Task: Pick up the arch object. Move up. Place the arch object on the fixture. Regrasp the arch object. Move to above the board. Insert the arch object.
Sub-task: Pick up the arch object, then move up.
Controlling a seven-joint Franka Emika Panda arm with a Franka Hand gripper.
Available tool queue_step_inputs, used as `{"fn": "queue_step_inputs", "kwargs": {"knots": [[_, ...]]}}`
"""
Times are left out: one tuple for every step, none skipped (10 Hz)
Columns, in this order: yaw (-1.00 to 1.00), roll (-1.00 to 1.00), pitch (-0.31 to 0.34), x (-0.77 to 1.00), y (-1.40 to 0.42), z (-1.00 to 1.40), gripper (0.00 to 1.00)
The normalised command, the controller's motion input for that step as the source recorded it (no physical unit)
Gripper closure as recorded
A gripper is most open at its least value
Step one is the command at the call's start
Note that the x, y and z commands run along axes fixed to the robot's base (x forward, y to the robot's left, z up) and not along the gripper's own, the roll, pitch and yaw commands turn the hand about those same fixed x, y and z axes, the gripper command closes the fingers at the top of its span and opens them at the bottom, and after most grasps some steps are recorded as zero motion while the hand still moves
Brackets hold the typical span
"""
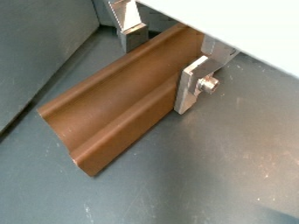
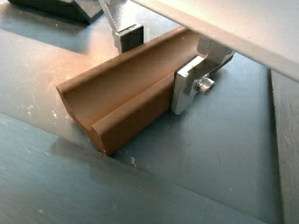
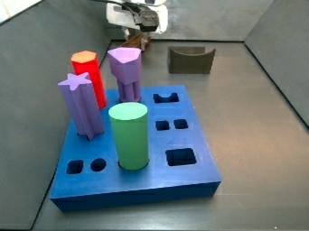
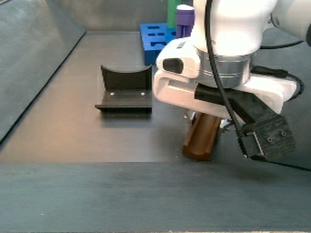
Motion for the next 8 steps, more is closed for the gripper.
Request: {"fn": "queue_step_inputs", "kwargs": {"knots": [[0.00,0.00,0.000,0.00,0.00,0.00,1.00],[0.00,0.00,0.000,0.00,0.00,0.00,1.00],[0.00,0.00,0.000,0.00,0.00,0.83,1.00],[-0.03,0.00,-0.003,0.05,0.00,0.87,1.00],[-0.02,-0.03,0.032,0.03,-0.01,0.72,1.00],[-0.02,-0.04,0.040,0.02,-0.01,0.63,1.00],[-0.01,-0.06,0.036,0.01,-0.01,0.43,1.00],[0.00,-0.07,0.022,0.00,-0.01,0.27,1.00]]}}
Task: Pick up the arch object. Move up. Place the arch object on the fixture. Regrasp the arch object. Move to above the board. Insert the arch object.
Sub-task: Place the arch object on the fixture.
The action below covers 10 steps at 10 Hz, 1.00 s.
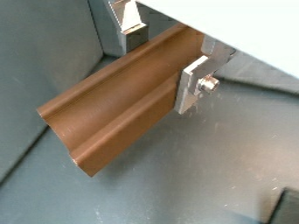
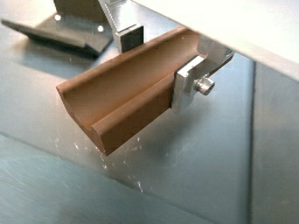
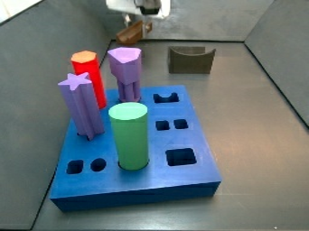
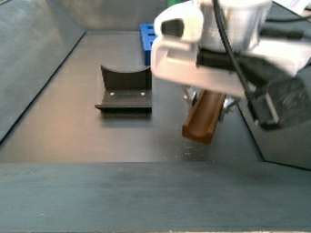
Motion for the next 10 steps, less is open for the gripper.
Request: {"fn": "queue_step_inputs", "kwargs": {"knots": [[0.00,0.00,0.000,0.00,0.00,1.00,1.00],[0.00,-0.01,-0.003,0.00,0.00,1.00,1.00],[0.00,-0.02,0.001,-0.01,0.00,1.00,1.00],[0.01,-0.04,0.001,-0.01,-0.01,1.00,1.00],[0.01,-0.06,0.000,-0.01,-0.01,1.00,1.00],[0.01,-0.08,0.000,-0.02,-0.01,1.00,1.00],[0.01,-0.09,-0.001,-0.02,-0.01,1.00,1.00],[0.00,-0.11,-0.003,-0.02,-0.01,0.90,1.00],[0.00,-0.12,0.000,-0.02,-0.01,0.80,1.00],[-0.01,-0.14,0.004,-0.01,-0.01,0.55,1.00]]}}
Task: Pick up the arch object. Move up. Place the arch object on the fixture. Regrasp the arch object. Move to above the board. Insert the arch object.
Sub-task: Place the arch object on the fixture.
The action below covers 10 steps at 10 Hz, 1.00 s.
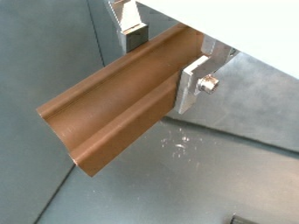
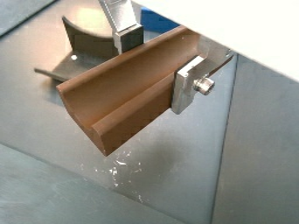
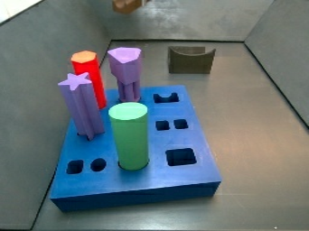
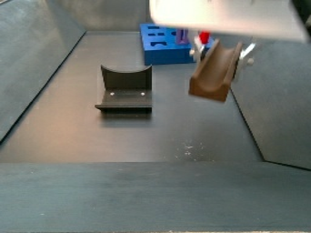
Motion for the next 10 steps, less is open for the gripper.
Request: {"fn": "queue_step_inputs", "kwargs": {"knots": [[-0.01,-0.14,0.008,0.00,0.00,0.45,1.00],[-0.02,-0.15,0.019,0.00,0.00,0.25,1.00],[1.00,0.03,0.001,1.00,-0.58,0.23,1.00],[1.00,0.06,0.021,1.00,-0.56,0.18,1.00],[1.00,0.09,0.043,1.00,-0.52,0.17,1.00],[0.97,0.11,0.112,1.00,-0.42,0.14,1.00],[0.81,0.10,0.129,1.00,-0.39,0.13,1.00],[0.48,0.10,0.141,1.00,-0.33,0.11,1.00],[0.31,0.10,0.143,1.00,-0.28,0.09,1.00],[0.19,0.10,0.153,1.00,-0.23,0.08,1.00]]}}
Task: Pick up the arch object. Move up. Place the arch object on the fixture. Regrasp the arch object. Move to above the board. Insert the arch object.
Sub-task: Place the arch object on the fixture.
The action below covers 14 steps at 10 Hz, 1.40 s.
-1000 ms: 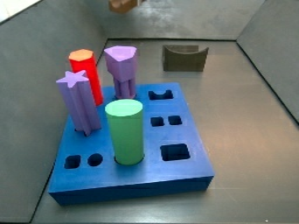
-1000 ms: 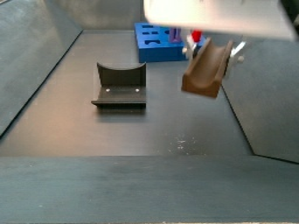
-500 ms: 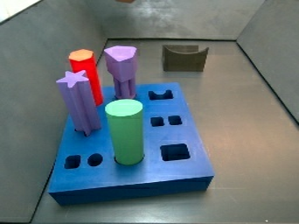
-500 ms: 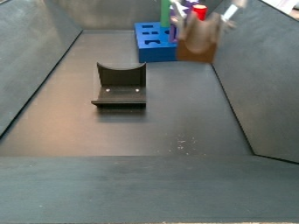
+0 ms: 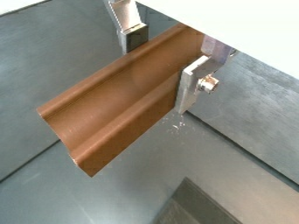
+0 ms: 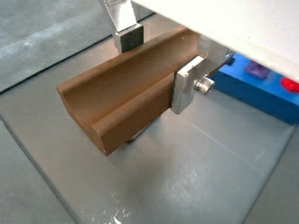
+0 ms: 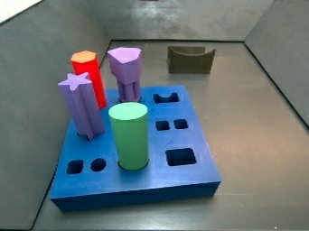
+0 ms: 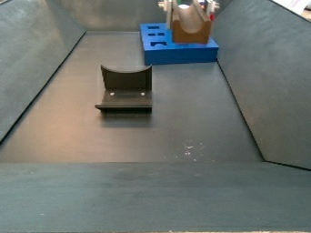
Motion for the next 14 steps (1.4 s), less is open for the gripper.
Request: {"fn": "queue_step_inputs", "kwargs": {"knots": [[0.10,0.10,0.163,1.00,-0.18,0.06,1.00],[0.06,0.10,0.167,1.00,-0.14,0.04,1.00],[0.04,0.10,0.168,1.00,-0.11,0.03,1.00],[0.04,0.10,0.175,1.00,-0.08,0.03,1.00],[0.04,0.10,0.179,1.00,-0.07,0.02,1.00],[0.04,0.11,0.186,1.00,-0.05,0.02,1.00],[0.04,0.11,0.184,1.00,-0.04,0.01,1.00],[0.01,-1.00,-0.073,1.00,-0.54,-0.31,1.00],[0.01,-1.00,-0.073,1.00,-0.53,-0.31,1.00],[-0.01,-1.00,-0.084,1.00,-0.33,-0.23,1.00],[-0.01,-1.00,-0.084,1.00,-0.28,-0.20,1.00],[-0.01,-1.00,-0.070,0.86,-0.16,-0.11,1.00],[-0.01,-1.00,-0.059,0.76,-0.11,-0.07,1.00],[-0.01,-1.00,-0.025,0.56,-0.03,-0.02,1.00]]}}
